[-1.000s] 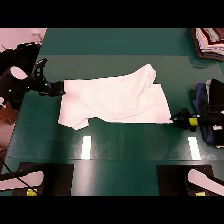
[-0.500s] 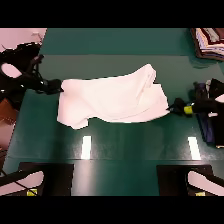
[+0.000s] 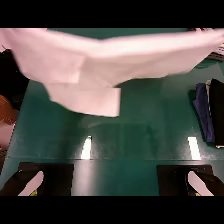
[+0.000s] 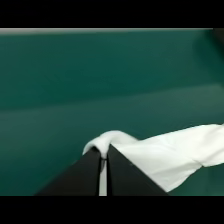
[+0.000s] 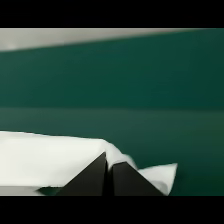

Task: Fold the shirts.

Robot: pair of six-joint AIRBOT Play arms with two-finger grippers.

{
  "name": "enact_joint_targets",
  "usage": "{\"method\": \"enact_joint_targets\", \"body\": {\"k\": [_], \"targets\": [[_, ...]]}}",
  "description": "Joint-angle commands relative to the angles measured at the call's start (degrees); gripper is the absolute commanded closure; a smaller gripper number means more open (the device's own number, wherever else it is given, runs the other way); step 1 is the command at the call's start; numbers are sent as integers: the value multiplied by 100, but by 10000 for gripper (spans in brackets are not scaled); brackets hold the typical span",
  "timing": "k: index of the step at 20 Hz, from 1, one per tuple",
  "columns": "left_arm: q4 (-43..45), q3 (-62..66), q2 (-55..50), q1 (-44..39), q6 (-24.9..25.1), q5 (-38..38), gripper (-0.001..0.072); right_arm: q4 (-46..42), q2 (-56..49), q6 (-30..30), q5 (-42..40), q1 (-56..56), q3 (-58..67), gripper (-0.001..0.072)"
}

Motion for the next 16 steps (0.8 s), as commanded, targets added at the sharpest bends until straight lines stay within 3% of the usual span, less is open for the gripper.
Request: {"method": "enact_joint_targets", "body": {"k": [1, 4, 8, 12, 16], "targets": [[13, 1388, 455, 4, -111, 131, 681, -789, 496, 22, -190, 2, 1128, 694], [-17, 2238, 470, 4, -212, 142, 681, -1198, 708, 157, -101, 4, 1652, 695], [-15, 2404, 468, 4, -313, 323, 682, -1486, 463, 437, 472, 4, 2304, 695], [-4, 1622, 297, 4, -317, 254, 682, -1475, -431, 737, 1628, 4, 2876, 695], [-31, 544, -400, 4, -369, -511, 681, -1469, -1353, 868, 2251, 4, 2391, 695]]}}
